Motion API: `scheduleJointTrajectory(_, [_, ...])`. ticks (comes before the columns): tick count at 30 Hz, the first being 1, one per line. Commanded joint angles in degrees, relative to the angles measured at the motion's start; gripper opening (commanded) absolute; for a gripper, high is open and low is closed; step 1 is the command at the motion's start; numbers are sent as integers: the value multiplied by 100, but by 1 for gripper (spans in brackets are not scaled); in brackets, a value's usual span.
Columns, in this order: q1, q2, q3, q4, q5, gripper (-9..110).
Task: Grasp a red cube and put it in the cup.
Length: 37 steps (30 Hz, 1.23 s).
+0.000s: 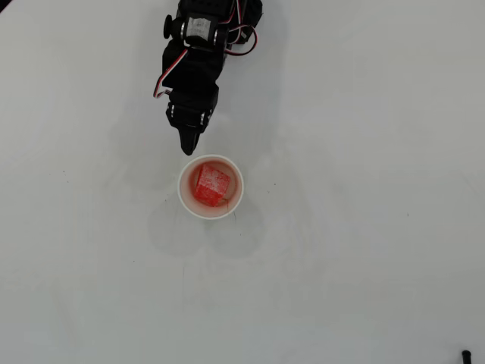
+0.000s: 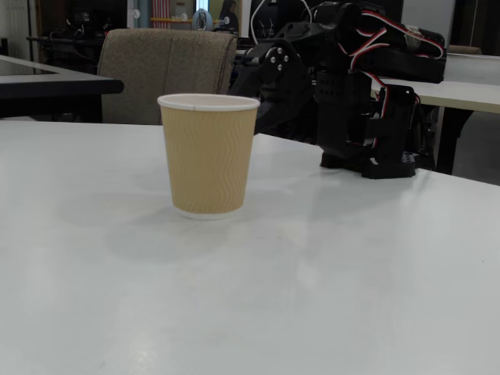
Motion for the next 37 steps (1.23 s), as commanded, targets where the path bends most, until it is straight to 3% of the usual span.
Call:
scheduleJointTrajectory(1, [-176,97,439,18,9,0])
scheduleJointTrajectory(37, [-255,79,439,9,-18,0])
